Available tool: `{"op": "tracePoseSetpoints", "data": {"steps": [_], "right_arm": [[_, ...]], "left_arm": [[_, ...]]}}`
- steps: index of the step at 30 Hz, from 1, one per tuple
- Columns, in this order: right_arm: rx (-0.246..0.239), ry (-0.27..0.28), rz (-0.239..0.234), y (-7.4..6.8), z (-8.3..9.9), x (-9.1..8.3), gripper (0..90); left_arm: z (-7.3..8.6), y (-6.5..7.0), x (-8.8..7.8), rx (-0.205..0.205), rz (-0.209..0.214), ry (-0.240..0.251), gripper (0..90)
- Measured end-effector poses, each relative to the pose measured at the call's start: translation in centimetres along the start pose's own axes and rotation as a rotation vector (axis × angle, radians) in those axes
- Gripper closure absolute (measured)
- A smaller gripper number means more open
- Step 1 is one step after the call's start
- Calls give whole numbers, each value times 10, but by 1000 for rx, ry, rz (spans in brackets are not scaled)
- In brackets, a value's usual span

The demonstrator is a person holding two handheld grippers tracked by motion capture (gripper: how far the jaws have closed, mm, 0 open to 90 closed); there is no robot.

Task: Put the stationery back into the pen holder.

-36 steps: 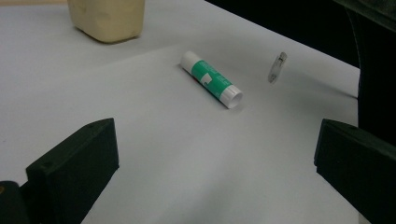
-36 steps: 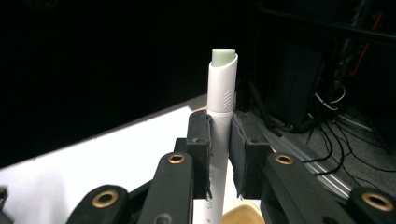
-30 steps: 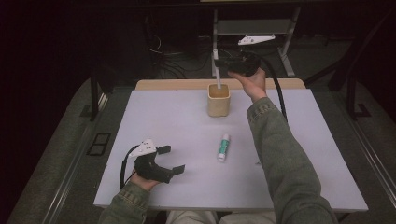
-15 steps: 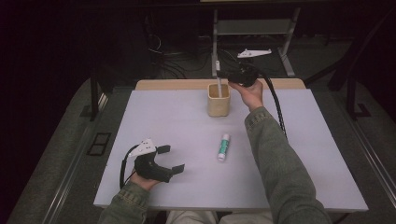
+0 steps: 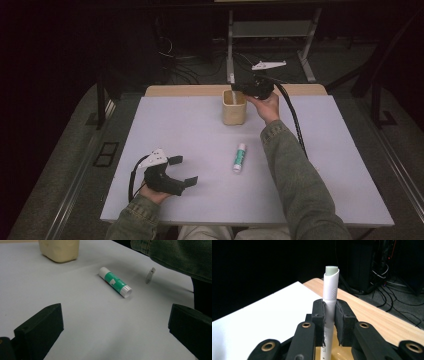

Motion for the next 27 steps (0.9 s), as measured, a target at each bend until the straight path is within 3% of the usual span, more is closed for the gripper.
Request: {"op": "tracePoseSetpoints", "data": {"steps": [6,7,12,24,27], "right_arm": [[6,-24,2,-1,6,5,761],[6,-37,-2,-3,7,6,684],[-5,-47,1,-7,6,7,651],[-23,-64,-7,-14,-3,-8,578],[-35,-101,-14,-18,-3,-13,549]], "left_arm": [[0,0,0,0,1,-2,0],[0,0,0,0,1,-2,0],[1,0,1,3,0,-6,0],[1,0,0,10,-4,-14,0],[1,0,1,11,-3,-16,0]]}}
Point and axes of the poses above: each handheld gripper's, and its own axes: x roughly forward along the jaws, z roughly out of its underside, y roughly to its right, the point moved 5 cm from there along x, roughly forward along the jaws
